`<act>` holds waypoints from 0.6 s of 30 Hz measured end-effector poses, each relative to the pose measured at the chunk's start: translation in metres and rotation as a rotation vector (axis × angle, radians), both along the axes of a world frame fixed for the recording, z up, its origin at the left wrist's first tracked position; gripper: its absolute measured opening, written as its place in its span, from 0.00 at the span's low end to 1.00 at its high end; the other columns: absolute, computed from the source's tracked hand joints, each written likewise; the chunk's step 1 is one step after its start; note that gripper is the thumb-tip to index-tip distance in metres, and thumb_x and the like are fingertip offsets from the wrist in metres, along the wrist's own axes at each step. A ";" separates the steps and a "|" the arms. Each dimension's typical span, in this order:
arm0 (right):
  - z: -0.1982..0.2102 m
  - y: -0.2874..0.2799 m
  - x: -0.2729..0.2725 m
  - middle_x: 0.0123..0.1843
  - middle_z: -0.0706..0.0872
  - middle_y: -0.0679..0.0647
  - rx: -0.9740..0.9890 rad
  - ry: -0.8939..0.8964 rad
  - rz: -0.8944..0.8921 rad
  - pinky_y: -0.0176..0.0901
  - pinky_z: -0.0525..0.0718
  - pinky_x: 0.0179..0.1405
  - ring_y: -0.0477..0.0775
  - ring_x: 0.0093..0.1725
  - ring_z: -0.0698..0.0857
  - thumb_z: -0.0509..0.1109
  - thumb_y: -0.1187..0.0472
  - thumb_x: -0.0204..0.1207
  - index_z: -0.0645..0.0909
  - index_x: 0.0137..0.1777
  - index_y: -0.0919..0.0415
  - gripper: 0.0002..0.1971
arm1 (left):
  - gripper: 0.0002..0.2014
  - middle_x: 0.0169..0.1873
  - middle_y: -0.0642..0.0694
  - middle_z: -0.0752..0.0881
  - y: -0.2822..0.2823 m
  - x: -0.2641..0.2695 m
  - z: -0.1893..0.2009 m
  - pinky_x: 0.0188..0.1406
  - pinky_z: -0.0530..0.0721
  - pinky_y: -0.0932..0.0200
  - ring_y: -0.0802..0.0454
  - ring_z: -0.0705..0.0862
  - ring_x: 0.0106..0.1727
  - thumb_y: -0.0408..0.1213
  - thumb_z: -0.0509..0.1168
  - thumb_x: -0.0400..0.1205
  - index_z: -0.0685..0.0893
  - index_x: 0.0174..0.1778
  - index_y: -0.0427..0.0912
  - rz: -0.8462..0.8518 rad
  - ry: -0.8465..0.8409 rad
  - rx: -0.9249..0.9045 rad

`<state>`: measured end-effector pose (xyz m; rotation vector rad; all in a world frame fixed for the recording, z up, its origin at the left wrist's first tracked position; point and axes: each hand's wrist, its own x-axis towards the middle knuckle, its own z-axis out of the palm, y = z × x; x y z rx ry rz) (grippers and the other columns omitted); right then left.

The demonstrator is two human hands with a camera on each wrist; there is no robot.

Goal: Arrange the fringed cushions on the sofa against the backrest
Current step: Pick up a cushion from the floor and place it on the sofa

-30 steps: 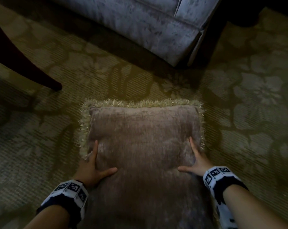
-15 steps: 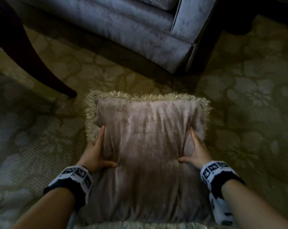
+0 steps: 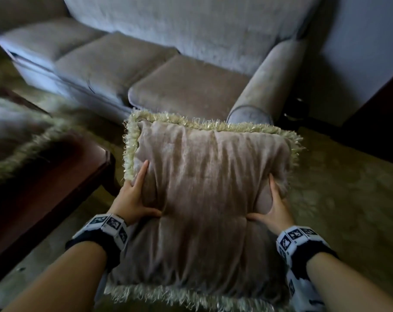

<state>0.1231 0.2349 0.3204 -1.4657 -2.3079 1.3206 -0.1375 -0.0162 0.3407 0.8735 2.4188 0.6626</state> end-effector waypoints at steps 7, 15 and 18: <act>0.157 0.030 -0.039 0.83 0.51 0.63 0.111 0.043 -0.022 0.67 0.59 0.77 0.68 0.81 0.56 0.87 0.56 0.55 0.37 0.79 0.30 0.67 | 0.68 0.75 0.30 0.63 0.035 -0.035 0.158 0.77 0.66 0.42 0.33 0.66 0.75 0.48 0.84 0.57 0.35 0.77 0.68 0.003 0.114 0.093; 0.274 0.063 -0.103 0.83 0.50 0.68 0.205 0.077 0.000 0.64 0.58 0.78 0.71 0.81 0.54 0.85 0.54 0.58 0.36 0.80 0.32 0.65 | 0.68 0.80 0.32 0.57 0.063 -0.097 0.266 0.80 0.59 0.43 0.35 0.57 0.80 0.44 0.84 0.57 0.38 0.81 0.59 -0.005 0.220 0.185; 0.301 0.087 -0.140 0.82 0.53 0.70 0.262 0.098 0.003 0.63 0.58 0.80 0.71 0.82 0.55 0.86 0.52 0.55 0.35 0.80 0.32 0.67 | 0.69 0.79 0.30 0.60 0.089 -0.139 0.291 0.79 0.62 0.43 0.34 0.60 0.79 0.44 0.84 0.57 0.38 0.81 0.57 -0.004 0.241 0.188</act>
